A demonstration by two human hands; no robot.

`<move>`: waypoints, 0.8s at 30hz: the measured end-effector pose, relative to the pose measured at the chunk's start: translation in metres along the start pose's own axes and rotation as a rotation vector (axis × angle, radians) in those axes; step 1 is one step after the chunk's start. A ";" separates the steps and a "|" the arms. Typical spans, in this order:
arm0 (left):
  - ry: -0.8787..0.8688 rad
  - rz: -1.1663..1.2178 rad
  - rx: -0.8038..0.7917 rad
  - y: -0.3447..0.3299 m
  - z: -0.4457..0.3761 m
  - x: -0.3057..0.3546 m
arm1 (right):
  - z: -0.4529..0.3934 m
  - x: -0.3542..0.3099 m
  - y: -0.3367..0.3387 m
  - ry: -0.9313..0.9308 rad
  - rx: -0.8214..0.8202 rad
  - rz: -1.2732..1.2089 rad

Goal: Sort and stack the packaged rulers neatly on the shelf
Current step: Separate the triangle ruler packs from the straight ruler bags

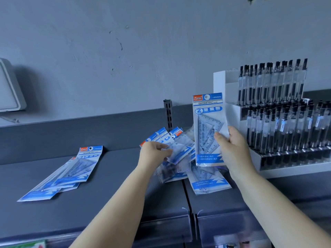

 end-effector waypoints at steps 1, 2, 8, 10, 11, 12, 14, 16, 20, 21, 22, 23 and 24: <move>0.012 0.064 0.004 0.004 0.002 0.001 | 0.002 -0.003 0.001 0.001 0.007 -0.008; 0.020 0.133 0.003 0.007 0.005 0.002 | 0.004 -0.006 0.001 0.004 0.015 -0.024; -0.028 0.442 -0.021 0.040 0.028 0.022 | 0.017 -0.039 -0.014 0.020 0.059 -0.178; -0.029 0.494 -0.013 0.064 0.034 0.018 | 0.025 -0.044 -0.039 -0.020 0.011 -0.228; -0.031 0.510 -0.001 0.079 0.037 0.015 | 0.031 -0.047 -0.054 -0.049 -0.013 -0.250; -0.035 0.515 0.018 0.095 0.041 0.009 | 0.039 -0.049 -0.070 -0.080 -0.043 -0.268; -0.042 0.504 0.056 0.129 0.048 -0.004 | 0.056 -0.054 -0.108 -0.138 -0.121 -0.286; -0.035 0.487 0.088 0.164 0.055 -0.022 | 0.075 -0.055 -0.149 -0.204 -0.212 -0.298; -0.028 0.511 0.167 0.231 0.068 -0.052 | 0.101 -0.065 -0.219 -0.257 -0.317 -0.270; -0.028 0.516 0.183 0.247 0.069 -0.058 | 0.103 -0.069 -0.233 -0.255 -0.318 -0.265; -0.030 0.522 0.190 0.260 0.071 -0.063 | 0.102 -0.072 -0.247 -0.250 -0.313 -0.252; -0.033 0.525 0.191 0.271 0.071 -0.067 | 0.101 -0.076 -0.261 -0.248 -0.314 -0.230; -0.033 0.524 0.191 0.282 0.071 -0.072 | 0.099 -0.079 -0.275 -0.247 -0.319 -0.195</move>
Point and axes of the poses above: each hand's wrist, its own z-axis away from the middle knuckle, its own y-axis out of the back of the hand, x = y × z, the point moved 9 cm from there along -z, towards the middle knuckle, and after that the axes turned 4 degrees about z, right-handed, at the moved point
